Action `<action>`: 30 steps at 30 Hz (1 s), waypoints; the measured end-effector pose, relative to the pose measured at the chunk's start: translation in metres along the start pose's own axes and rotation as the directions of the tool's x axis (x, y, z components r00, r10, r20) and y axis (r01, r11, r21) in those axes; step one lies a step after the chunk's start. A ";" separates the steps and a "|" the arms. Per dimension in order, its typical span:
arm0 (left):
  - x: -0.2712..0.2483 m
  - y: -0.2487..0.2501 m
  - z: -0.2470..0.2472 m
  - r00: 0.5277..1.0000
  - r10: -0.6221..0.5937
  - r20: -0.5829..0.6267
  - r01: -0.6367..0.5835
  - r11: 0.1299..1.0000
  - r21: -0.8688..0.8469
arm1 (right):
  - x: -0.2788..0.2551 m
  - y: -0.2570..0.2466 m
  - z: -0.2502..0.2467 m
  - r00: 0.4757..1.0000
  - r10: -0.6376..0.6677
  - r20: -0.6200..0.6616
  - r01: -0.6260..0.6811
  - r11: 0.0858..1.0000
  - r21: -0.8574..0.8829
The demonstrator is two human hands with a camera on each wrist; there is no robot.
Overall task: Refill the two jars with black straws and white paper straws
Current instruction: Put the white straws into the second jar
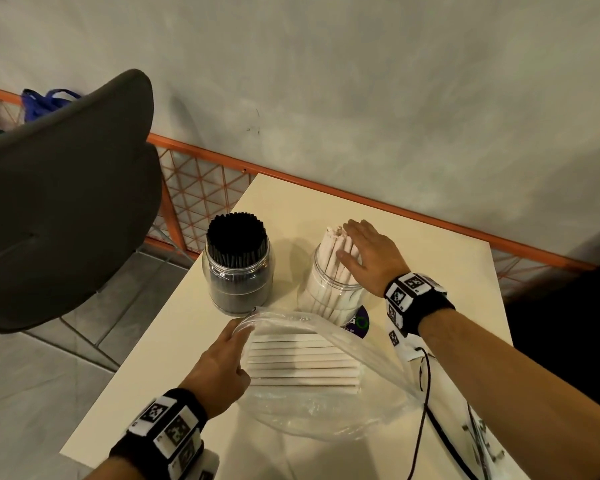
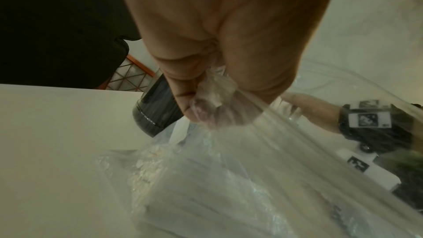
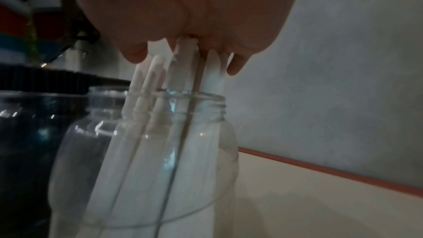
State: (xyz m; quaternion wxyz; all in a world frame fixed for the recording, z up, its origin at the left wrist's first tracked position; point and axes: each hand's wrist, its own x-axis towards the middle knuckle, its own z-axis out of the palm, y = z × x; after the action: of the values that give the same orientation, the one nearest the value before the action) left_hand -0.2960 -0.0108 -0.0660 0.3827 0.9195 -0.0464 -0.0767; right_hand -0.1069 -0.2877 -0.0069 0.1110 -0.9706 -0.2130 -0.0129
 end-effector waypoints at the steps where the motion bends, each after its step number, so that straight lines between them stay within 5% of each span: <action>1: 0.000 0.000 0.000 1.000 0.000 0.001 0.000 1.000 0.002 | -0.001 -0.001 0.002 1.000 -0.012 0.028 0.012 1.000 -0.023; 3: 0.000 0.001 0.001 1.000 -0.006 0.001 0.006 1.000 0.007 | -0.002 -0.003 0.000 0.998 -0.041 0.050 0.039 0.999 0.034; 5: 0.000 0.001 0.001 1.000 -0.008 0.002 0.008 1.000 0.013 | -0.001 -0.002 -0.007 1.000 -0.011 -0.011 0.013 0.963 0.268; 7: -0.001 0.000 0.001 1.000 0.004 0.000 -0.004 1.000 0.011 | -0.003 0.000 -0.011 0.988 0.113 -0.105 -0.044 0.857 0.514; 9: -0.001 -0.001 0.002 1.000 0.010 0.002 -0.010 1.000 0.009 | -0.005 -0.001 -0.011 0.970 0.234 -0.059 -0.143 0.754 0.641; 12: -0.002 -0.002 0.003 1.000 0.002 0.006 -0.002 1.000 0.004 | -0.009 0.002 0.001 0.950 0.300 0.087 -0.290 0.739 0.608; 16: -0.003 0.001 0.001 1.000 -0.017 0.000 0.017 1.000 0.001 | -0.009 0.011 0.001 0.936 0.346 0.064 -0.326 0.782 0.532; 20: -0.003 0.006 -0.001 1.000 -0.019 -0.007 0.018 1.000 -0.018 | -0.014 -0.017 -0.044 0.956 0.259 -0.134 -0.171 0.869 0.464; 22: -0.003 0.010 -0.001 1.000 -0.031 -0.002 0.031 0.999 -0.021 | -0.029 -0.050 -0.077 0.973 0.160 -0.166 -0.036 0.816 0.577; 25: -0.002 0.012 0.000 1.000 -0.022 0.004 0.022 1.000 -0.021 | -0.065 -0.112 -0.104 0.994 -0.107 0.008 0.065 0.663 0.746; 28: -0.003 0.014 0.001 1.000 0.013 0.005 -0.013 0.999 -0.031 | -0.086 -0.155 -0.062 0.894 -0.309 0.323 0.082 0.823 0.562; 30: -0.005 0.016 0.000 0.999 0.032 0.004 -0.032 0.998 -0.050 | -0.089 -0.162 -0.011 0.836 -0.247 0.490 0.066 0.932 0.356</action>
State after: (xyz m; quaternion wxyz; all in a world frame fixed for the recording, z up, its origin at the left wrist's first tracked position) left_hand -0.3016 -0.0216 -0.0537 0.4067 0.9086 -0.0601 -0.0740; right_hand -0.2553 -0.1830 0.0317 0.2051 -0.8838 -0.3141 0.2797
